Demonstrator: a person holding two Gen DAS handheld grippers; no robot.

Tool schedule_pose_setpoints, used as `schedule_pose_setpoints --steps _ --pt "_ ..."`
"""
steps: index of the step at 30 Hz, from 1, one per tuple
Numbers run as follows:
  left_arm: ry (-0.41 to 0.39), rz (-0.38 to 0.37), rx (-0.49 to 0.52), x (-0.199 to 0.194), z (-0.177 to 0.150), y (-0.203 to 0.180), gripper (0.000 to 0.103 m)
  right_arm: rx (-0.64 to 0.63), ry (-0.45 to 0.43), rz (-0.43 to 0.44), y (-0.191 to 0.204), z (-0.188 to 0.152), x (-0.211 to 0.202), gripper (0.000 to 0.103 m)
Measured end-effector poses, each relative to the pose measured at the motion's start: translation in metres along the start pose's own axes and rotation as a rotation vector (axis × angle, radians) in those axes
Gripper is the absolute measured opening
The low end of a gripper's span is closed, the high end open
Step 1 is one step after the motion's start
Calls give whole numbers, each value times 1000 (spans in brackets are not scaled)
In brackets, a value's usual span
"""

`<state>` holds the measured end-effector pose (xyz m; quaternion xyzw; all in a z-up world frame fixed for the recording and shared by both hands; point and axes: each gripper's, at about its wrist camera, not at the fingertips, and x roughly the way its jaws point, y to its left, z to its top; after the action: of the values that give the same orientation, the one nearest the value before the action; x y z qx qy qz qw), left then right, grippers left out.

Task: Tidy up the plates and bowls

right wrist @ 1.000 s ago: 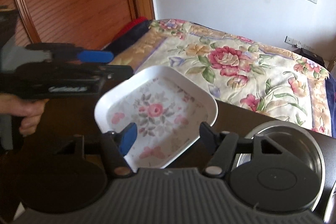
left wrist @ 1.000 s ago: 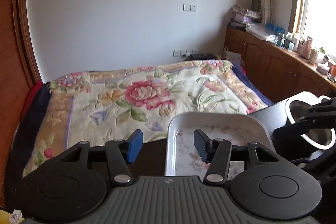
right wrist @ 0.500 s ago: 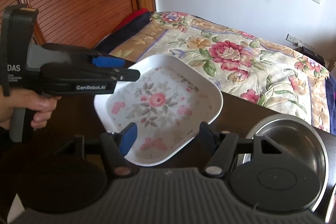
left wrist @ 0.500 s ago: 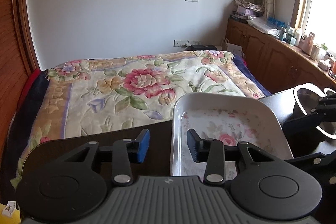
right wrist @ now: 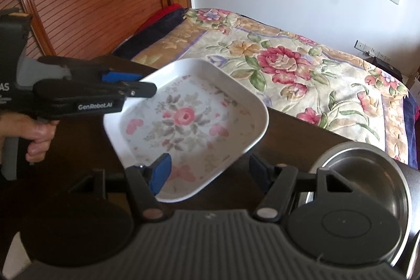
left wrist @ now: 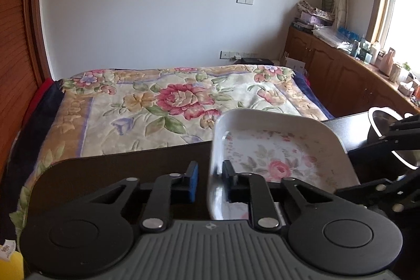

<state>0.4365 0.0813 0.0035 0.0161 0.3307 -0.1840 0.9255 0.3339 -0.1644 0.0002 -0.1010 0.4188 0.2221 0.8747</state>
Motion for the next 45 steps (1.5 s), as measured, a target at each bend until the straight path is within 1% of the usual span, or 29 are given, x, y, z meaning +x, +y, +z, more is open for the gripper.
schedule_pose_setpoints --steps 1,2,3,4,7,9,11,12,20,23,27,31,37,45 --pt "-1 0 1 -1 -1 -1 48 -6 5 3 0 2 1 57" --pt "-4 6 3 -1 -1 -1 48 -11 13 -3 0 3 2 56" --pt "-5 5 1 -2 -2 -1 48 -18 21 -2 0 4 3 51" --pt "-6 4 -2 -2 -3 -1 48 -24 31 5 -1 4 5 43" --pt "-11 4 -18 -5 -6 2 48 -46 77 29 1 4 12 40" --pt "-12 12 -23 -7 -7 3 47 -57 74 15 2 6 11 36" --pt "-8 11 -38 -11 -9 5 46 -62 71 10 2 6 11 30" --pt "-4 8 -46 -13 -10 6 45 -58 69 5 1 6 10 24" --pt "-44 24 -63 -48 -13 1 45 -26 8 29 3 2 -5 19" --pt "-59 28 -64 -66 -13 -4 45 -23 -20 31 7 0 -15 18" --pt "-77 53 -38 -90 -16 -14 45 -15 -46 54 12 -6 -33 17" --pt "-87 58 -34 -110 -21 -22 45 -21 -83 79 16 -13 -50 17" --pt "-100 59 -23 -137 -33 -37 45 -18 -98 101 21 -32 -72 17" --pt "-97 65 -1 -163 -58 -58 45 -11 -122 111 20 -47 -86 17"
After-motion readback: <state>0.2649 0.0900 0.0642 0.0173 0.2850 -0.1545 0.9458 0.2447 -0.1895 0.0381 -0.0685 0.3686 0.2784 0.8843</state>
